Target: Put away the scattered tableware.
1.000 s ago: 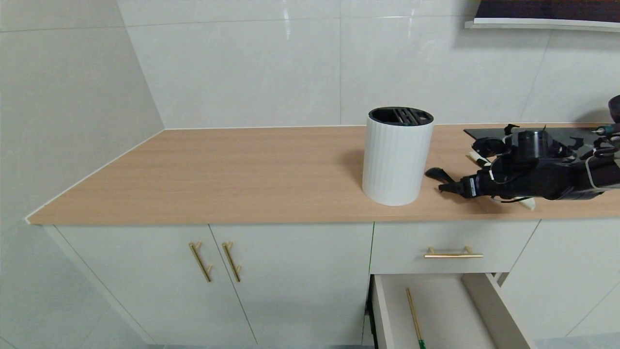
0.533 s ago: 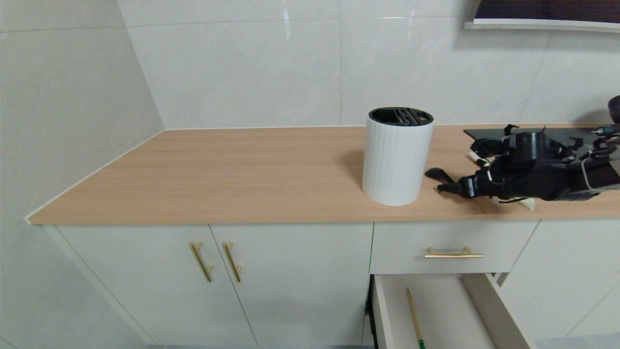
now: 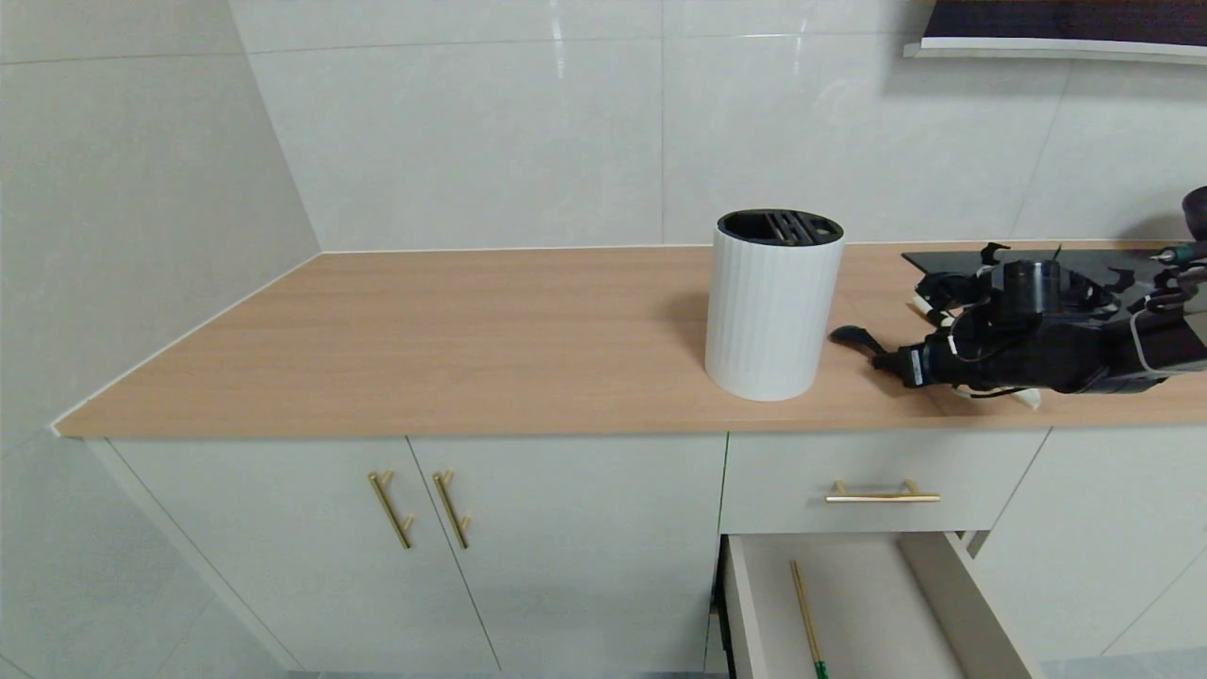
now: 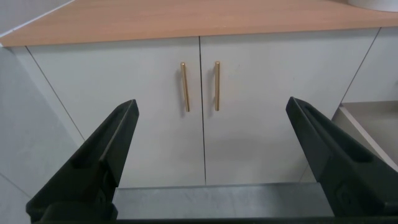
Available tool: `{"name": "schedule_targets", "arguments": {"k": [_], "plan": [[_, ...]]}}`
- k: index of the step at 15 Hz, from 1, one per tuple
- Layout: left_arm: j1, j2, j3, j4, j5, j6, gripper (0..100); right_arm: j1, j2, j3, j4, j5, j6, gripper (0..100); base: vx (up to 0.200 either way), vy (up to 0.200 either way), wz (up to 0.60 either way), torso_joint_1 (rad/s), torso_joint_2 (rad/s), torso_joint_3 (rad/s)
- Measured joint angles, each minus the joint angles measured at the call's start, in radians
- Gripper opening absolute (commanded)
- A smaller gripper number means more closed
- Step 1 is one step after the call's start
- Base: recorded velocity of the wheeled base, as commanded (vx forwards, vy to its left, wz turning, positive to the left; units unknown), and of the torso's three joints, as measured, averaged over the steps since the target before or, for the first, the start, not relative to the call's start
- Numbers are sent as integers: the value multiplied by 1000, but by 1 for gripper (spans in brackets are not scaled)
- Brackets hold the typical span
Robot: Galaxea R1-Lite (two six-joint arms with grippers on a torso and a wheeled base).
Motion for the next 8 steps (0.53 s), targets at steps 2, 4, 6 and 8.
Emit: {"name": "schedule_targets", "arguments": {"k": [2,4,6,8], "plan": [[0,0,0,0,0,0,100,0,0,1,1,0,0,0,0,0,0,0,0,0],[0,0,0,0,0,0,100,0,-9,3,7,-1,1,0,0,0,0,0,0,0],[0,0,0,0,0,0,100,0,-24,9,13,-6,10,0,0,0,0,0,0,0],[0,0,0,0,0,0,100,-2,-76,43,21,-11,43,0,0,0,0,0,0,0]]}}
